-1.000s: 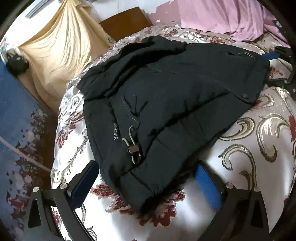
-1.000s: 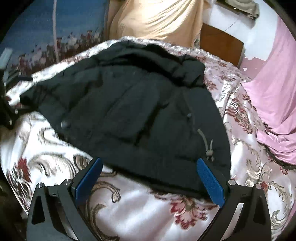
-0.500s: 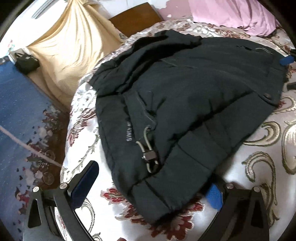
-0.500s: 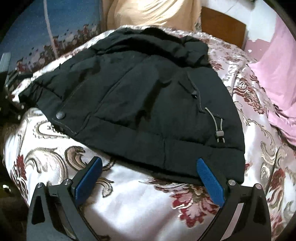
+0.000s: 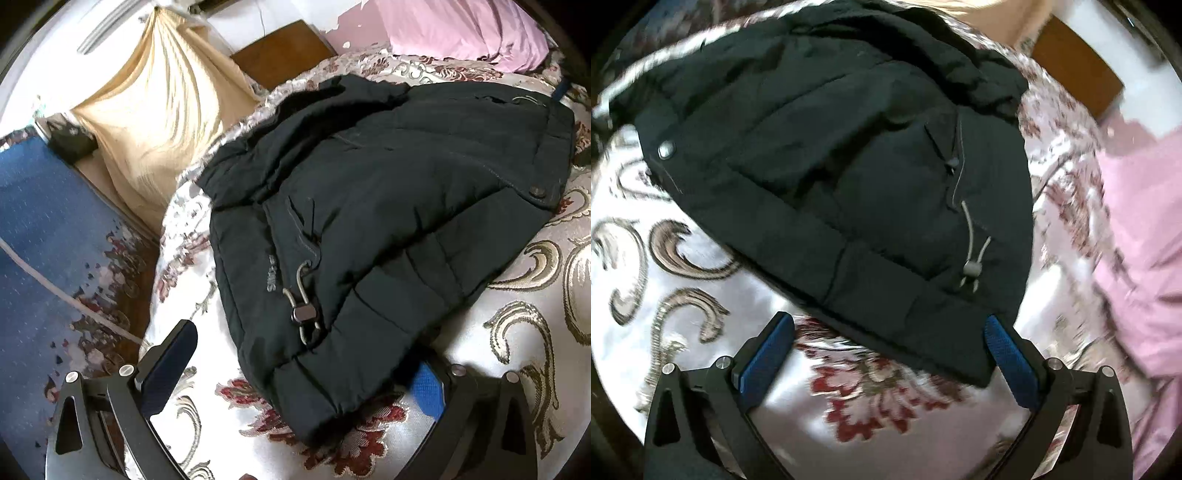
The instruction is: Fold large clothes
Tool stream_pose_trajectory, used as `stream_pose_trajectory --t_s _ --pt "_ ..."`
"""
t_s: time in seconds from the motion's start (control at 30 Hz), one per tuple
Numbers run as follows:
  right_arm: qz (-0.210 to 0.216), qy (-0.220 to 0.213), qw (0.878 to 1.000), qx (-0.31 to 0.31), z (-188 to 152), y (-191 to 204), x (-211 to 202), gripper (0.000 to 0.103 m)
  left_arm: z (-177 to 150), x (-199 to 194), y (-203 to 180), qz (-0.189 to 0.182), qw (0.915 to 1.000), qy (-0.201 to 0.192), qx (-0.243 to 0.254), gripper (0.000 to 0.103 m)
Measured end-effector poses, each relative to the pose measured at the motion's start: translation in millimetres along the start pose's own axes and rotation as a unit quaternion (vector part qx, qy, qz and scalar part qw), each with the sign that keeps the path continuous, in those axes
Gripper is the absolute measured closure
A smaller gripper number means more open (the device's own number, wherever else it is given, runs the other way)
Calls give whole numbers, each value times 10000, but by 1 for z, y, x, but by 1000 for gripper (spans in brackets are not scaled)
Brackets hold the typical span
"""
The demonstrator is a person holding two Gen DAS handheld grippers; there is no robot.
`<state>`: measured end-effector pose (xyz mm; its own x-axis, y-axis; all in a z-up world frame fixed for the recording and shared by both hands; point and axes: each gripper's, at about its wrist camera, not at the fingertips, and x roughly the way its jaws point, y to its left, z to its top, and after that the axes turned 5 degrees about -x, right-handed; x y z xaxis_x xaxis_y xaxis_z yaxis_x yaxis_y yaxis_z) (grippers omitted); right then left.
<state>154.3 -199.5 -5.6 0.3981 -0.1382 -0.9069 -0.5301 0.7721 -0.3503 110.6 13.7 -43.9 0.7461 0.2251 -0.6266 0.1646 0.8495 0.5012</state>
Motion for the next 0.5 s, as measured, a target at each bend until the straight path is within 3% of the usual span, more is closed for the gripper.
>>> stream_pose_trajectory --t_s 0.13,0.3,0.5 --pt "-194 223 9980 -552 15 3 5 2 5 -6 -8 166 9992 -271 234 0" --pt "-825 204 9911 -1023 33 10 8 2 8 -9 -12 229 9982 -471 303 3" --pt "-1862 -604 9746 -1092 25 29 -14 2 3 -16 -24 330 9953 -757 505 33"
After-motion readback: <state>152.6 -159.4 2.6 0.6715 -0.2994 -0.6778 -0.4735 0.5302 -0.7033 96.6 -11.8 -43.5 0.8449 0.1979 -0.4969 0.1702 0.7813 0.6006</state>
